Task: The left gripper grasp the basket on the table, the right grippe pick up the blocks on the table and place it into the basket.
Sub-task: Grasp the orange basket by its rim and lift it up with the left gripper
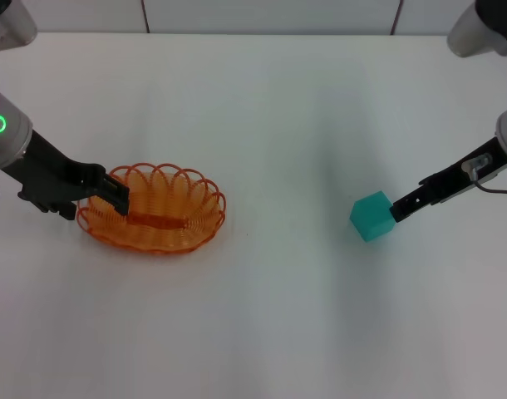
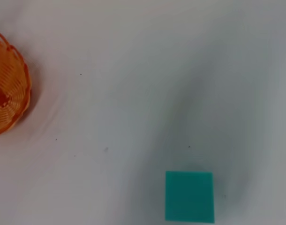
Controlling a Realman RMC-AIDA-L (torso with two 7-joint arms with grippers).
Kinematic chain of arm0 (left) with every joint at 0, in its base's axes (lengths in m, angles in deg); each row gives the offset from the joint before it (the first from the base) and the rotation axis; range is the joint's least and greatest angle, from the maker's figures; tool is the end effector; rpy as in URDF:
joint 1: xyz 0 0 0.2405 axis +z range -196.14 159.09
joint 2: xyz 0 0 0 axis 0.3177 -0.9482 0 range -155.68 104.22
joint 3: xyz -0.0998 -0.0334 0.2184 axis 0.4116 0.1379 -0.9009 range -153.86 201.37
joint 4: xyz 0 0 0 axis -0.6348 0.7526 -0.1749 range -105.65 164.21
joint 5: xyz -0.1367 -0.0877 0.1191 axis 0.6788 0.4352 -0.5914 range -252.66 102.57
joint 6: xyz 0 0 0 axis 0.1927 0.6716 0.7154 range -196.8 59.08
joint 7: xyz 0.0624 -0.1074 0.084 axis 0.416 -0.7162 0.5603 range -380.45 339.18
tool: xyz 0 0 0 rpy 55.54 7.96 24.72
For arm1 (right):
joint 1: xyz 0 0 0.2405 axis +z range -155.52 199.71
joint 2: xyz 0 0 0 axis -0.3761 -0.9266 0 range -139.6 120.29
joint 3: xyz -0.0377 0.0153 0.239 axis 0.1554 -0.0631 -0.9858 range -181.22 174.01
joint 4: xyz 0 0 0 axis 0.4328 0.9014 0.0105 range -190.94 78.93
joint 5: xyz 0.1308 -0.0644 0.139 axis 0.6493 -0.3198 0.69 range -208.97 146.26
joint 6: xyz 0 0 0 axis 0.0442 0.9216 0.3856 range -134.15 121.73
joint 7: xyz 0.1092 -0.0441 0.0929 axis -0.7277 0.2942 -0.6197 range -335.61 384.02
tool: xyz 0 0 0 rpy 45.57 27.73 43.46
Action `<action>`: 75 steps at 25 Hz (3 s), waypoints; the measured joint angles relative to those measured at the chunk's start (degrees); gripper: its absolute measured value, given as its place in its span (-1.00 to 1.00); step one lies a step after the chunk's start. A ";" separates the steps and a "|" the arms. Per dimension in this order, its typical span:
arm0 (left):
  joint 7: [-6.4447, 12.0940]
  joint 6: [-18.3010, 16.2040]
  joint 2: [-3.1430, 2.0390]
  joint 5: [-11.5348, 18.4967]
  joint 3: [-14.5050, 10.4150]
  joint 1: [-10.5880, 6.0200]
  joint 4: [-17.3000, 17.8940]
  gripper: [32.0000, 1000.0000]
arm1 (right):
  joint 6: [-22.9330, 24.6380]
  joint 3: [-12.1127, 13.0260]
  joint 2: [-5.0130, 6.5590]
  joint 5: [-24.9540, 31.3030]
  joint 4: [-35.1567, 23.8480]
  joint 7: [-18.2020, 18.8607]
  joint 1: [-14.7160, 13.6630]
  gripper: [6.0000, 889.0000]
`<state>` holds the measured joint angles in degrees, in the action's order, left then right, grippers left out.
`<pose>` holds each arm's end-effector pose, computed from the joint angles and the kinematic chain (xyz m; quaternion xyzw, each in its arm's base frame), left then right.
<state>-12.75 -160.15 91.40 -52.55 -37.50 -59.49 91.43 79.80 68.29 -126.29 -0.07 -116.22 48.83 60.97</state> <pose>-0.2269 0.3617 0.0344 -0.7265 -0.6339 0.1421 0.2239 0.2195 0.3549 0.0023 -0.8406 0.4873 -0.1661 0.1683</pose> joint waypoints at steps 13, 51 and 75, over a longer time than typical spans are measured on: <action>0.03 0.11 -0.07 -0.03 0.00 -0.06 0.00 0.69 | -0.31 0.00 0.00 0.16 0.41 0.27 0.32 0.98; 9.06 22.77 -0.69 -7.11 1.58 -5.01 -21.03 0.69 | -1.99 -0.62 -0.61 0.59 2.83 3.10 0.59 0.97; 9.95 25.78 -0.33 -6.87 1.58 -6.41 -25.12 0.53 | -2.17 -0.62 -0.88 1.23 2.83 3.51 0.53 0.97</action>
<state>-2.80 -134.37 91.08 -59.42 -35.92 -65.90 66.31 77.63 67.67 -127.17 1.16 -113.39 52.34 61.50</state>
